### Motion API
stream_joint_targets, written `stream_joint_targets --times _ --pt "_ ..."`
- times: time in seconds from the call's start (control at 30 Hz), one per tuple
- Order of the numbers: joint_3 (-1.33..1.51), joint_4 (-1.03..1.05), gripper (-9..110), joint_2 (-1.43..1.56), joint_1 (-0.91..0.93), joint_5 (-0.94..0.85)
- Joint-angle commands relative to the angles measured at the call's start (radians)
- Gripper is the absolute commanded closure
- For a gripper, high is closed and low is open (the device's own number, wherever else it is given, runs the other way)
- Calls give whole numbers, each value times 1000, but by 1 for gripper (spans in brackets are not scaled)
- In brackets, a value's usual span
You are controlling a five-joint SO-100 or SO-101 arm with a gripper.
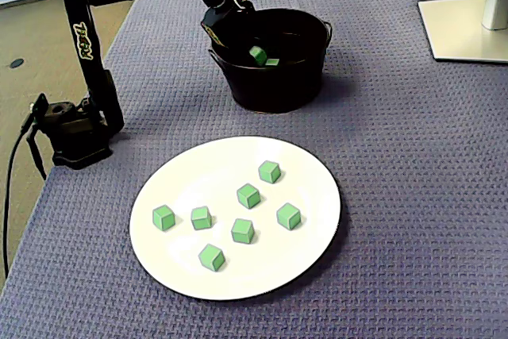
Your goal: Pick up the items on the white plate and put them in the black container.
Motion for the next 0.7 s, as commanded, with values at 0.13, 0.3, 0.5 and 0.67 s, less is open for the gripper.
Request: stream_joint_targets --times 0.13,0.3,0.5,0.67 --pt "-144 135 72 196 80 -11" --pt "-247 354 37 325 218 -78" --pt "-238 555 21 443 664 -92" --pt "-126 617 18 416 1014 -115"
